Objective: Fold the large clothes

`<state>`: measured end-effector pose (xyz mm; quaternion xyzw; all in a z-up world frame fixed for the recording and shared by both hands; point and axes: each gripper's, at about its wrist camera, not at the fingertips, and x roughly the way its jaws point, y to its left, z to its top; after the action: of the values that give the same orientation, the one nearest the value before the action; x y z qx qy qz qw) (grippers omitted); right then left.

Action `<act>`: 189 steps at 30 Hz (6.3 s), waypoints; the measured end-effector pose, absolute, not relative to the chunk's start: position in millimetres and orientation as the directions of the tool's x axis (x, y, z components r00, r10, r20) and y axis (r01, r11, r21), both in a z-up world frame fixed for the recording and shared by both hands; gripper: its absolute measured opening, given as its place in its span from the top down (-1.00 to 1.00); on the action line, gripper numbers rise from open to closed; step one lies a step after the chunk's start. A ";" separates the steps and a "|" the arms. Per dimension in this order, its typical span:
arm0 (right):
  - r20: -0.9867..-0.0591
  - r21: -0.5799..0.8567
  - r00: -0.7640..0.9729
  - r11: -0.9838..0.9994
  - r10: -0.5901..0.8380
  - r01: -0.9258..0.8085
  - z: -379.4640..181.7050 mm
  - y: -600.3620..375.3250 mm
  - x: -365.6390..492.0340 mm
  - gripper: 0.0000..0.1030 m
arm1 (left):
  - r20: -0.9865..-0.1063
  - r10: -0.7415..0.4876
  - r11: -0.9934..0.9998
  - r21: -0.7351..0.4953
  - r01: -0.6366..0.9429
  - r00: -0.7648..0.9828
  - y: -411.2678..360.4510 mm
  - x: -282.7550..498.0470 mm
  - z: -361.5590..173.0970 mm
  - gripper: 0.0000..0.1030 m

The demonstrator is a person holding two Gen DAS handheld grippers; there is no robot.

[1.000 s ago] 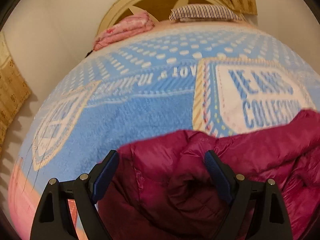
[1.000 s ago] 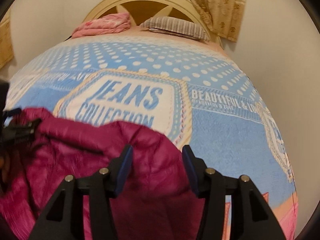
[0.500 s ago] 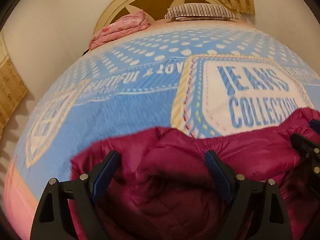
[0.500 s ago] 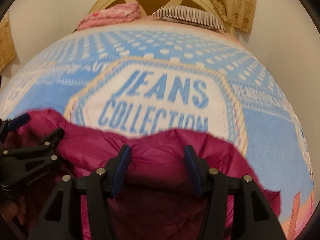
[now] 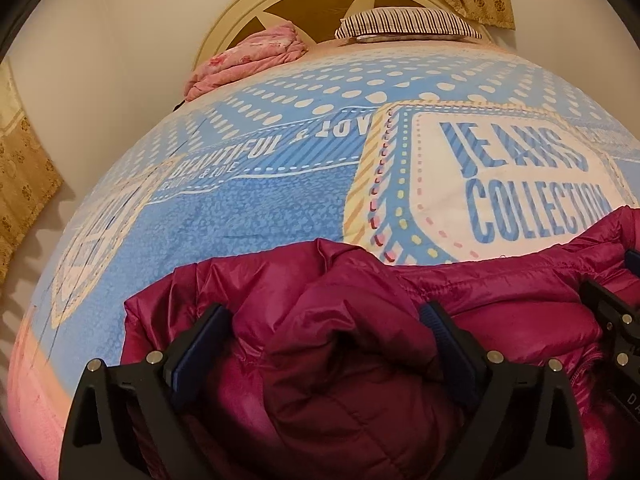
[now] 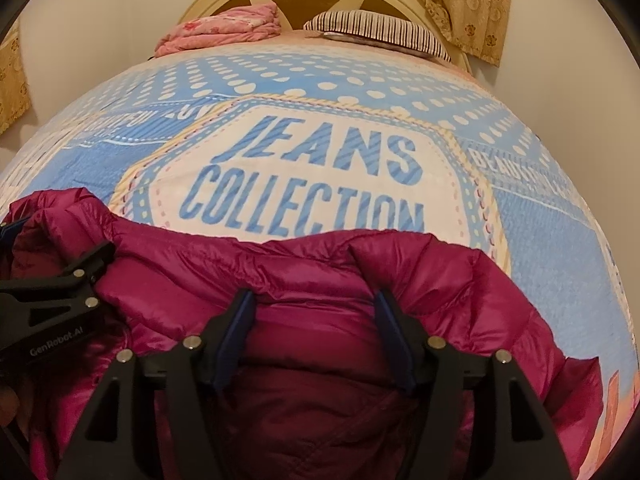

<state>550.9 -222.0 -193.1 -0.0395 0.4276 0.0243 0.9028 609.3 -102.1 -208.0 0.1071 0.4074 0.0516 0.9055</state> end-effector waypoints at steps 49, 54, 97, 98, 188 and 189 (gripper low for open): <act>-0.761 -0.023 0.648 0.998 0.025 -0.065 -137.0 -291.8 369.2 -0.75 | -0.716 0.152 0.978 0.208 0.001 0.682 -6.4 400.1 -136.2 -0.92; -0.792 -0.039 0.610 0.999 -0.022 -0.014 -157.0 -314.3 280.9 -0.75 | -0.737 0.173 0.977 0.214 -0.017 0.653 14.3 317.6 -161.9 -0.92; -0.632 0.155 0.759 0.985 0.154 -0.070 -131.4 -299.7 53.5 0.79 | -0.624 -0.095 0.979 0.084 0.187 0.776 23.2 81.6 -130.9 0.91; -0.616 0.158 0.772 0.984 0.159 -0.077 -122.1 -300.4 47.6 0.80 | -0.602 -0.105 0.979 0.079 0.190 0.792 26.2 74.5 -118.1 0.91; -0.711 -0.145 0.673 0.979 -0.203 0.142 -170.1 -270.1 364.8 -0.88 | -0.575 0.394 0.910 0.354 -0.216 0.717 -69.1 449.1 -196.9 -0.91; -0.716 -0.143 0.669 0.980 -0.201 0.142 -170.8 -270.5 365.5 -0.89 | -0.578 0.394 0.910 0.356 -0.214 0.714 -69.3 449.8 -197.7 -0.92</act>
<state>365.5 -270.5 -170.8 -0.0375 0.3960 -0.0940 0.9126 449.8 -69.3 -197.7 0.1326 0.3395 0.1660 0.9163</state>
